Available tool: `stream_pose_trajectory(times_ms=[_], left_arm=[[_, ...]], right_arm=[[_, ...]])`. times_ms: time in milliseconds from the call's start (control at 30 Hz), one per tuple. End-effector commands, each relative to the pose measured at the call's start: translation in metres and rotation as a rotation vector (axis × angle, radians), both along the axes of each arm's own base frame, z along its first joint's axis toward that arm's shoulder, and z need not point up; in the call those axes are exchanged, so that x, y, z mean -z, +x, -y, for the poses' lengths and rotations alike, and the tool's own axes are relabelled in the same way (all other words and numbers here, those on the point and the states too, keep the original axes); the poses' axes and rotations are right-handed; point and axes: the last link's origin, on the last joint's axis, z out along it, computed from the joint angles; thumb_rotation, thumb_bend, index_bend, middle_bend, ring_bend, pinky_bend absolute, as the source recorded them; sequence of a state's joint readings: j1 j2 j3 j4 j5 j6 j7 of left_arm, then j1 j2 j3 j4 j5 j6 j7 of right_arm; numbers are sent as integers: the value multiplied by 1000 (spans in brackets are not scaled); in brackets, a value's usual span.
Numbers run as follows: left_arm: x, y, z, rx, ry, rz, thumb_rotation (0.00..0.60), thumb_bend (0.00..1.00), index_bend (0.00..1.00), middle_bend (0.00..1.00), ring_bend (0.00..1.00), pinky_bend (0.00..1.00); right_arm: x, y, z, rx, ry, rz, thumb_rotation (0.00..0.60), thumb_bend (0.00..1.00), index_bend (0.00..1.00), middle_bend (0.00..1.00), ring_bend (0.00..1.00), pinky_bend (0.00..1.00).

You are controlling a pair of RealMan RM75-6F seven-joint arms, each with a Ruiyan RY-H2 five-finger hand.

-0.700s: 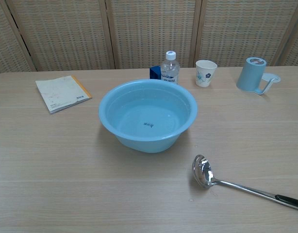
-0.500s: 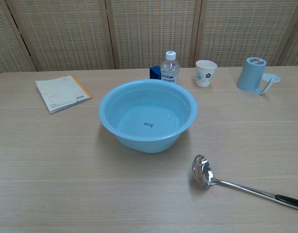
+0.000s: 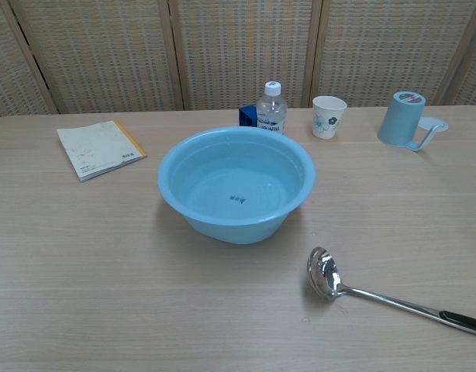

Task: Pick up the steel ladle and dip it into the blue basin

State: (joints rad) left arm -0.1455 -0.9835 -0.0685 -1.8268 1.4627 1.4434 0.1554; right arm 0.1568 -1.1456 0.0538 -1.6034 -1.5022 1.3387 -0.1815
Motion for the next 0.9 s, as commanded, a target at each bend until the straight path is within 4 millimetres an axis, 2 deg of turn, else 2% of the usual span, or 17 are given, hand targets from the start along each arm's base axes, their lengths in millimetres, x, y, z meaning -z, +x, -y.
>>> stream_pose_trajectory(times_ms=[33,167,300,433,767,900], left_arm=[[1,0,-1,-4,1,-3,600,0,0,0,0,0],[2,-1,-2,-10,3,-6,600,0,0,0,0,0],[2,-1,-3,-14,2,-8,600,0,0,0,0,0],[2,-2,-5,-18,5,-9,600,0,0,0,0,0],[2,-3,-6,-27,7,-8,600,0,0,0,0,0],[1,-4,-7,-29,7,-8,600,0,0,0,0,0]], right_arm=[[25,15,3,-12,136,-3,600,0,0,860,894,1000],[50,26,4,-22,187,-29,600,0,42,889,919,1000],[75,34,1,-23,229,-29,600,0,188,891,920,1000],[96,39,1,-41,237,-58,600,0,273,891,920,1000],[141,47,8,-67,285,-141,600,0,357,892,920,1000],[148,43,7,-53,293,-160,600,0,374,892,920,1000]])
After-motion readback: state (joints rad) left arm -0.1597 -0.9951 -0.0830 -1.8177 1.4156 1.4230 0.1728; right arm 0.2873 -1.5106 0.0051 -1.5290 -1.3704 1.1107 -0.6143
